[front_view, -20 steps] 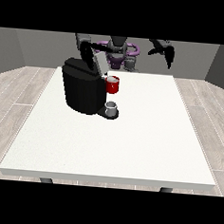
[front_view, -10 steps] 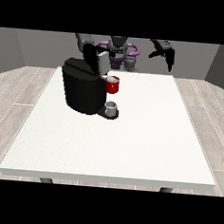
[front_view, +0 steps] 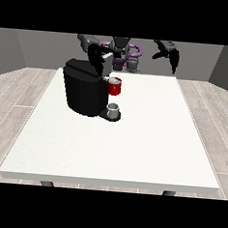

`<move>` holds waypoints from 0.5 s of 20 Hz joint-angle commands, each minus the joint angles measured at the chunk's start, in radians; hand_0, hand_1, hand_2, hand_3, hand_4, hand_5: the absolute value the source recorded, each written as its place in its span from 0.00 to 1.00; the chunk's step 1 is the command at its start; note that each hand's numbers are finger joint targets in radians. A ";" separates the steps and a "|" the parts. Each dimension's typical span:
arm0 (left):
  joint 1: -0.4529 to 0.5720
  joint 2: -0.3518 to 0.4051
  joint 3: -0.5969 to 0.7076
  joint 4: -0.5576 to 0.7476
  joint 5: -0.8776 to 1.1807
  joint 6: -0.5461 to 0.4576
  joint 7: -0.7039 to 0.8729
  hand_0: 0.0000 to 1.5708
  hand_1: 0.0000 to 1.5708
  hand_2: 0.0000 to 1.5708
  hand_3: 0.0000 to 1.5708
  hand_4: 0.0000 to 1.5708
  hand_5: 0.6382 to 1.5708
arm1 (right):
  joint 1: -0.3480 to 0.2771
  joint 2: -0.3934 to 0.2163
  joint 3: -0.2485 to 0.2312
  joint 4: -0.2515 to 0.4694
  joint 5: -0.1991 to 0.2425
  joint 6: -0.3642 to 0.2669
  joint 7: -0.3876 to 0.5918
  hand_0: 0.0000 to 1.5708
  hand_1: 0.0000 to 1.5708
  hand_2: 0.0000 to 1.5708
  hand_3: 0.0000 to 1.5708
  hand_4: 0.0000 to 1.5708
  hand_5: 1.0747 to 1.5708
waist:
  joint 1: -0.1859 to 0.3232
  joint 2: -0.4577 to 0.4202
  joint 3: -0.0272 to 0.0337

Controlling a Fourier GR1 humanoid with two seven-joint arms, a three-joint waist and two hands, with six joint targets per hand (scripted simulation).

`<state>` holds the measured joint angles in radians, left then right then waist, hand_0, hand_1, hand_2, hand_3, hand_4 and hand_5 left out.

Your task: Insert the coffee pod into the coffee machine and close the lid

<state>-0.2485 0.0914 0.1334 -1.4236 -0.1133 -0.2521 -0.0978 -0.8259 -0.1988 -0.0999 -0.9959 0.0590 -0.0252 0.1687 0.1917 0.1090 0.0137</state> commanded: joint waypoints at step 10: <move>-0.086 -0.005 -0.042 0.008 -0.008 -0.024 -0.004 0.00 0.00 0.00 0.00 0.27 1.00 | -0.169 -0.017 0.066 -0.085 0.085 -0.018 0.044 0.00 0.00 0.00 0.00 0.15 1.00 | 0.165 0.055 -0.0133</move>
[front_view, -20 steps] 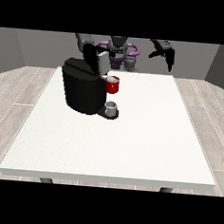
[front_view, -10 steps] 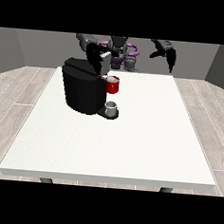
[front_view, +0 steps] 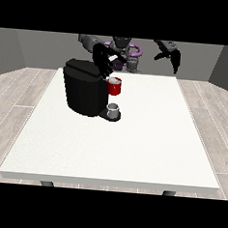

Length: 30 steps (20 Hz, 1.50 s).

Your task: Insert the coffee pod into the coffee machine and close the lid

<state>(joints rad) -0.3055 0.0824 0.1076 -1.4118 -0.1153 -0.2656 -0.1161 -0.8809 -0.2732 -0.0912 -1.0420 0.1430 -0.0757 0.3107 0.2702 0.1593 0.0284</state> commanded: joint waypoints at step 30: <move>-0.288 -0.055 -0.127 -0.039 -0.013 -0.062 0.044 0.00 0.00 0.00 0.00 0.16 1.00 | -0.275 -0.062 -0.047 -0.180 0.015 0.022 -0.006 0.00 0.00 0.00 0.00 0.00 1.00 | 0.333 0.273 -0.0285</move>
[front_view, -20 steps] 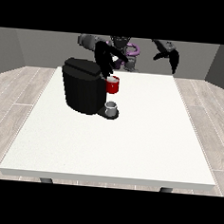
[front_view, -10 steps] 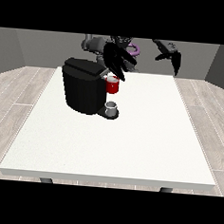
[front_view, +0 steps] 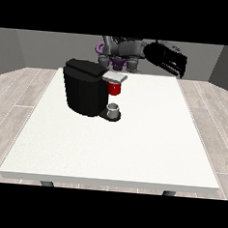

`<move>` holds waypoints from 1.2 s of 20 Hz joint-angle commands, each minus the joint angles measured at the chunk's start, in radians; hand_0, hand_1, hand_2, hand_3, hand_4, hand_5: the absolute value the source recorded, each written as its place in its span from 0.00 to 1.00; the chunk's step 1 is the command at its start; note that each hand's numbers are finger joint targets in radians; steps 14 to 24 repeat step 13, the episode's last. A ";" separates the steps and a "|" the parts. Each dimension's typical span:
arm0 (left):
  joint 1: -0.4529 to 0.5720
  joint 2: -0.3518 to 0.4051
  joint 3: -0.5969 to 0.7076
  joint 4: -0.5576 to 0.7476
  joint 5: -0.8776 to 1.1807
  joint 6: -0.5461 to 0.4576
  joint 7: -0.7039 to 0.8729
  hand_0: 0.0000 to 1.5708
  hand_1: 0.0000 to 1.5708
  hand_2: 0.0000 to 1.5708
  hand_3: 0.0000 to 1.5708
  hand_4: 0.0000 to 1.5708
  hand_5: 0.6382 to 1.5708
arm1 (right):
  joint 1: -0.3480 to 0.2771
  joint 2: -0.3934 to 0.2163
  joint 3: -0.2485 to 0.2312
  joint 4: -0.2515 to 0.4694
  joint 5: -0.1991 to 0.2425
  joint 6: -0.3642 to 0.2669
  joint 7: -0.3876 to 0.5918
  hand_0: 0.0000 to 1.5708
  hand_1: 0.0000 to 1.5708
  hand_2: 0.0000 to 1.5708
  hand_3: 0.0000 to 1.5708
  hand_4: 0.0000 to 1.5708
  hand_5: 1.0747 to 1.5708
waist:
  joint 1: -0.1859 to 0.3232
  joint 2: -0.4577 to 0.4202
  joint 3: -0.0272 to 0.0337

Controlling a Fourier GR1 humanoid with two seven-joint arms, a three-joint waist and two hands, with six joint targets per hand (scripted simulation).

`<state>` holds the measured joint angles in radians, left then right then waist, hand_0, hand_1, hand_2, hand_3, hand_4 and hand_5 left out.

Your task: Insert the coffee pod into the coffee machine and close the lid

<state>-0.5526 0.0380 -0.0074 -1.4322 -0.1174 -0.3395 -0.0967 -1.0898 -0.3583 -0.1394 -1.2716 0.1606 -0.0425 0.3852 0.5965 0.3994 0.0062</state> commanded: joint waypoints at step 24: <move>0.225 0.044 0.087 0.014 0.040 0.025 -0.019 0.00 0.00 0.00 0.00 0.17 1.00 | 0.216 0.328 0.206 -0.001 -0.001 -0.023 -0.325 0.00 0.00 0.00 0.00 0.17 1.00 | -0.214 -0.212 -0.0064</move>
